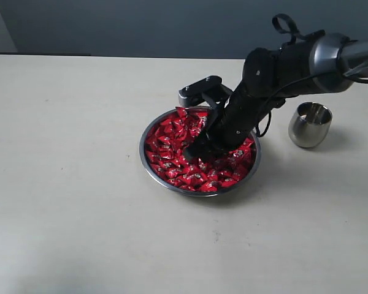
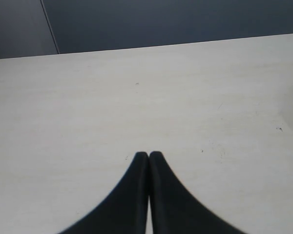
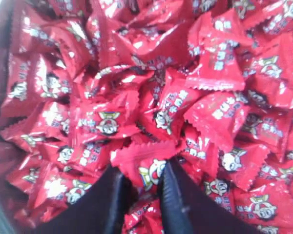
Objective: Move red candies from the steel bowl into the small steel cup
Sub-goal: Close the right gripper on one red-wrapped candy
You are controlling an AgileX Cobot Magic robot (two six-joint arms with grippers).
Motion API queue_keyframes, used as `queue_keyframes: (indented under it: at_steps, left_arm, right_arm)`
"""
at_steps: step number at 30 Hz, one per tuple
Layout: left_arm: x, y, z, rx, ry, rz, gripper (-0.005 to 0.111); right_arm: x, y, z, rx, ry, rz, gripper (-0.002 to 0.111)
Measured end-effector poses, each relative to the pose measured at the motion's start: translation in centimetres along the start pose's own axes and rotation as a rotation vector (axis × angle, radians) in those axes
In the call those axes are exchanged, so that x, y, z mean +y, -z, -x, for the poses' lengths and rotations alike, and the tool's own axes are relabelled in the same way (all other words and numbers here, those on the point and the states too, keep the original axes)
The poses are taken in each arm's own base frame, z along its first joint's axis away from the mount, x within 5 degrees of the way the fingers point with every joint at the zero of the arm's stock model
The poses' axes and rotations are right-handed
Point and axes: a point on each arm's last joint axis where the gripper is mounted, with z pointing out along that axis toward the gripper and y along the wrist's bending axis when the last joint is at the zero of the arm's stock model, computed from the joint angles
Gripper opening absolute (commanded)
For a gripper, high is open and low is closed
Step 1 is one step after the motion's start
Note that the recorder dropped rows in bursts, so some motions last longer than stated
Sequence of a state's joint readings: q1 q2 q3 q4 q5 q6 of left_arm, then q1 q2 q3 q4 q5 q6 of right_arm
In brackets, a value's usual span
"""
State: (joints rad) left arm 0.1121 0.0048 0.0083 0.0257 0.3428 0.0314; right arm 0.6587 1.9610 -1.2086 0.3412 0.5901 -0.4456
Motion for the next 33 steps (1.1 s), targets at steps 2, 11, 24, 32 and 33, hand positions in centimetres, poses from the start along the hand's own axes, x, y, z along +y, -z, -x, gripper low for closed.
queue_keyframes:
  at_steps: [2,11,24,32,33]
  left_arm:
    - [0.0,0.0,0.0,0.0,0.0,0.0,0.0]
    - [0.0,0.0,0.0,0.0,0.0,0.0,0.0]
    - [0.0,0.0,0.0,0.0,0.0,0.0,0.0]
    - [0.0,0.0,0.0,0.0,0.0,0.0,0.0]
    - [0.0,0.0,0.0,0.0,0.0,0.0,0.0]
  right_arm:
    - [0.2,1.3,0.3,-0.024,0.007,-0.001,0.0]
    - [0.5,2.5,0.4,-0.028,0.004,0.0,0.0]
    - [-0.1,-0.7,-0.6,0.054,-0.006,0.005,0.0]
    - [-0.3,-1.4,-0.7,0.067,-0.012,-0.004,0.019]
    - [-0.3,-1.4,-0.7,0.064,-0.012,-0.005,0.02]
